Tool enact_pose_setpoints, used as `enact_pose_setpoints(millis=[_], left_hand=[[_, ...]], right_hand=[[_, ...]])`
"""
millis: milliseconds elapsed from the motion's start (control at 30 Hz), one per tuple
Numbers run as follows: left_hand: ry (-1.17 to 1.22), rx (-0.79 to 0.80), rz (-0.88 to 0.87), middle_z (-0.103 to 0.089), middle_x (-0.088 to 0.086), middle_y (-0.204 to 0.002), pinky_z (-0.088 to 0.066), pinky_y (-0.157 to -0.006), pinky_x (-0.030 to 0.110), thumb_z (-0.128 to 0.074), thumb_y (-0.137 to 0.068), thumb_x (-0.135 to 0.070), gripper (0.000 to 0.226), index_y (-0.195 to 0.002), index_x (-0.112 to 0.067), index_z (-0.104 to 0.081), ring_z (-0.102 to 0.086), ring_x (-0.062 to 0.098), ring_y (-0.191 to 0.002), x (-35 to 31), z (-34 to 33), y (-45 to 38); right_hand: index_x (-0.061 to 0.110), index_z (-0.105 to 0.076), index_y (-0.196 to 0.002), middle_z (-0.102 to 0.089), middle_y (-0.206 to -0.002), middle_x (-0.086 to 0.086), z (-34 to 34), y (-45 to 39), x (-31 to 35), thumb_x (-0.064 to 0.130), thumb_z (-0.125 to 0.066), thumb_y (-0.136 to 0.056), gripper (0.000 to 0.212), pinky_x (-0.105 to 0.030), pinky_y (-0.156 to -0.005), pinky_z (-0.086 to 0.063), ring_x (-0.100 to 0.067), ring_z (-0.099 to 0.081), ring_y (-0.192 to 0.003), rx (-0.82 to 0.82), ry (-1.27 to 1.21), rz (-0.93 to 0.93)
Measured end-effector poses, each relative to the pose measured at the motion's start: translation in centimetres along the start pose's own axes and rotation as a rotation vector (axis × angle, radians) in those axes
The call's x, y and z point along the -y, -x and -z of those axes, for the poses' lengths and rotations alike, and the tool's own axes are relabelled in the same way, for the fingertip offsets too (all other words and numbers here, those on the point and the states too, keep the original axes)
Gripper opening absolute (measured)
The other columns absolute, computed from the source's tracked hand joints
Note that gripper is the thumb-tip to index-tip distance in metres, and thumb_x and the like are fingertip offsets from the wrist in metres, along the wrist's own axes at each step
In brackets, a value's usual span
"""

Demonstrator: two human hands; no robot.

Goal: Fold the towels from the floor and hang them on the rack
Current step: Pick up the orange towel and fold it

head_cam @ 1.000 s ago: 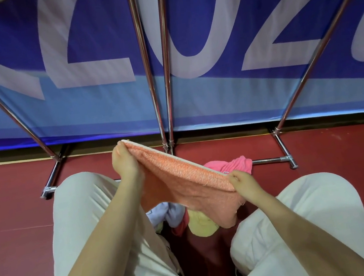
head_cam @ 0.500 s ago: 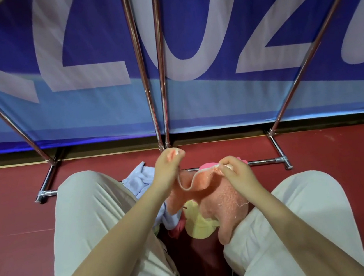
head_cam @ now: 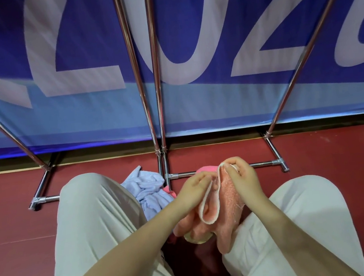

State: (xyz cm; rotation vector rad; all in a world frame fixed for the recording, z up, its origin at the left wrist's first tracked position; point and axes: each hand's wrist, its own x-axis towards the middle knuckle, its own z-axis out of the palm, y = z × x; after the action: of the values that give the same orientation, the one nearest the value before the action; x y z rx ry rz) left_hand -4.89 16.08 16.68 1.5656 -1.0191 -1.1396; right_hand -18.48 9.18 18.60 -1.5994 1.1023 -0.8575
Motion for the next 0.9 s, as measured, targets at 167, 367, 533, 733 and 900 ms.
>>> enact_pose_setpoints(millis=[167,367,533,733,900], left_hand=[[-0.020,-0.139,-0.107,-0.068,-0.019,-0.093,-0.041,-0.085,0.011,-0.068,-0.086,-0.020,0.015,-0.092,-0.034,-0.065,-0.058,-0.012,-0.088,0.6,-0.5,0.2],[-0.068,-0.184,-0.094,-0.070,-0.017,-0.097,-0.046,-0.090,0.020,-0.068,-0.079,-0.038,0.013,-0.092,-0.042,-0.067,-0.062,0.001,-0.097,1.2,0.1,0.3],[0.035,-0.235,-0.084,-0.061,-0.011,-0.070,-0.045,-0.070,0.017,-0.056,-0.096,-0.017,0.021,-0.076,-0.022,-0.063,-0.055,-0.005,-0.066,0.3,1.0,0.0],[0.100,-0.461,-0.144,-0.060,-0.011,-0.074,-0.040,-0.069,0.007,-0.054,-0.094,-0.008,0.026,-0.073,-0.021,-0.062,-0.052,-0.013,-0.064,-2.3,4.1,-1.5],[0.151,-0.676,-0.149,-0.062,-0.010,-0.076,-0.040,-0.066,0.004,-0.055,-0.093,-0.010,0.017,-0.081,-0.016,-0.065,-0.053,-0.012,-0.063,-3.0,8.2,-1.8]], right_hand=[[0.004,-0.063,-0.088,-0.065,-0.086,0.002,-0.6,0.3,0.4,0.002,-0.054,-0.092,0.010,-0.006,-0.070,-0.041,0.008,-0.057,-0.075,0.029,-0.023,-0.006],[0.005,-0.064,-0.086,-0.064,-0.082,0.005,-1.4,0.3,0.5,0.000,-0.054,-0.092,0.013,-0.003,-0.069,-0.040,0.013,-0.057,-0.072,0.085,-0.055,-0.026],[0.007,-0.064,-0.089,-0.062,-0.072,0.011,-1.2,0.1,0.6,0.007,-0.056,-0.093,0.009,-0.005,-0.064,-0.040,0.009,-0.054,-0.064,0.125,-0.065,-0.036],[0.025,-0.060,-0.078,-0.055,-0.052,0.027,-1.1,0.0,0.3,0.010,-0.058,-0.093,0.022,-0.008,-0.054,-0.035,0.008,-0.048,-0.051,0.266,0.116,0.003],[0.035,-0.052,-0.069,-0.054,-0.055,0.027,-1.0,-0.1,-0.5,0.014,-0.060,-0.093,0.033,-0.014,-0.056,-0.033,0.005,-0.046,-0.053,0.306,0.263,0.055]])
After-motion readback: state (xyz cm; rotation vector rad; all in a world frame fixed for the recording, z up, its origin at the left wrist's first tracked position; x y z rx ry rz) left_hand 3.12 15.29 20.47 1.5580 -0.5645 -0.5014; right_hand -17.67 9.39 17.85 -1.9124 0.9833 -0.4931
